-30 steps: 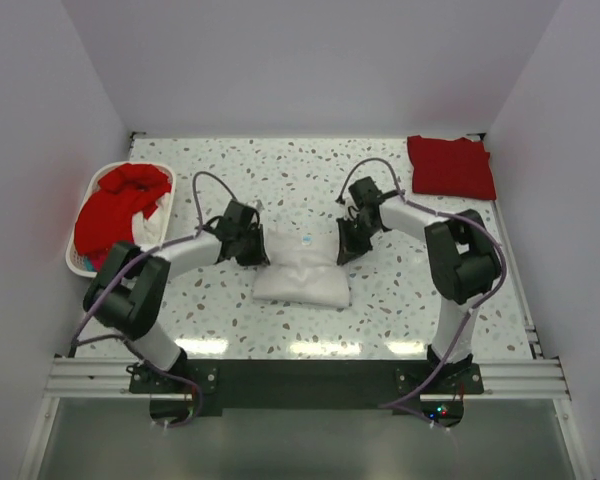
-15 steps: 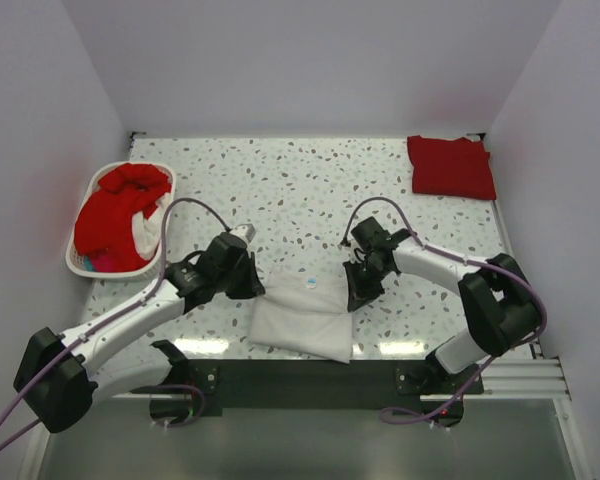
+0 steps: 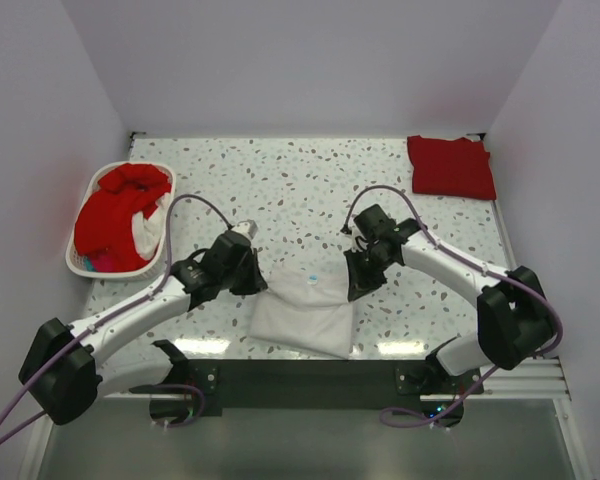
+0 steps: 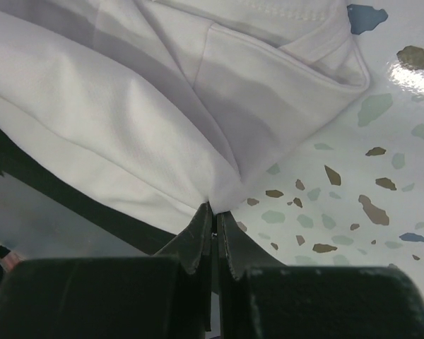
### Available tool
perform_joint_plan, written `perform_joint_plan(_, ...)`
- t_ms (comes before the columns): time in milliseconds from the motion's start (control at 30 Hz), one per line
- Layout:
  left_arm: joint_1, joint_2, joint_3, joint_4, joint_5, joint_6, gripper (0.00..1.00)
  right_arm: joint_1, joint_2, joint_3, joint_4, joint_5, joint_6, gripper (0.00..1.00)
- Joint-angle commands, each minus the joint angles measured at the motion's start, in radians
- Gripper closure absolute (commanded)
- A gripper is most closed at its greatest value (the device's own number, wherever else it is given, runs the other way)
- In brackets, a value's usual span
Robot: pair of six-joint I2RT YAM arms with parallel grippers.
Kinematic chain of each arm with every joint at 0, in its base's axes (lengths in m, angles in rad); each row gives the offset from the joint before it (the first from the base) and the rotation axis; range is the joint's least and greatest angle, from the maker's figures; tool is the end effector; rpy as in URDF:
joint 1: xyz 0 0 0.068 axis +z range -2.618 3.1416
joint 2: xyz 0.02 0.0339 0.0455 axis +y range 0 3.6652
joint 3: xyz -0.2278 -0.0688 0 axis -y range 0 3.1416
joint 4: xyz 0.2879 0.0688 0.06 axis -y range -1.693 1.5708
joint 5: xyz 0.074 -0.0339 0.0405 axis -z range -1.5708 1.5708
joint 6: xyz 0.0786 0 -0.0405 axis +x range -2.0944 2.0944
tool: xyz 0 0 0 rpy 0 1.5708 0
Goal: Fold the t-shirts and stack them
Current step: Fold the tshirt
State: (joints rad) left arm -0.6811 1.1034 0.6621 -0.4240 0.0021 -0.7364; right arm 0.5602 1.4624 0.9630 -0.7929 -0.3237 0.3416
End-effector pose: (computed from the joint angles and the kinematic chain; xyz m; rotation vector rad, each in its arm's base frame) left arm 0.2347 -0.1904 0.1320 -0.0692 2.5388 -0.6106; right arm 0.2558 0.1900 0.1120 -0.3915 2.9446 0.6178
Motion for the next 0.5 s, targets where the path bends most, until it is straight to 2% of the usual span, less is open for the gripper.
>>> perform_joint_plan(0, 0.003, 0.027, 0.021, 0.111, -0.019, 0.04, 1.0, -0.026, -0.02, 0.048, -0.051, 0.021, -0.03, 1.0)
perform_joint_plan(167, 0.008, 0.068, -0.018, 0.284, -0.07, 0.08, 1.0, -0.155, -0.002, -0.021, 0.056, -0.038, -0.046, 1.0)
perform_joint_plan(467, 0.031, 0.211, -0.021, 0.409, -0.122, 0.111, 1.0, -0.186, 0.114, -0.023, 0.182, 0.011, -0.049, 1.0)
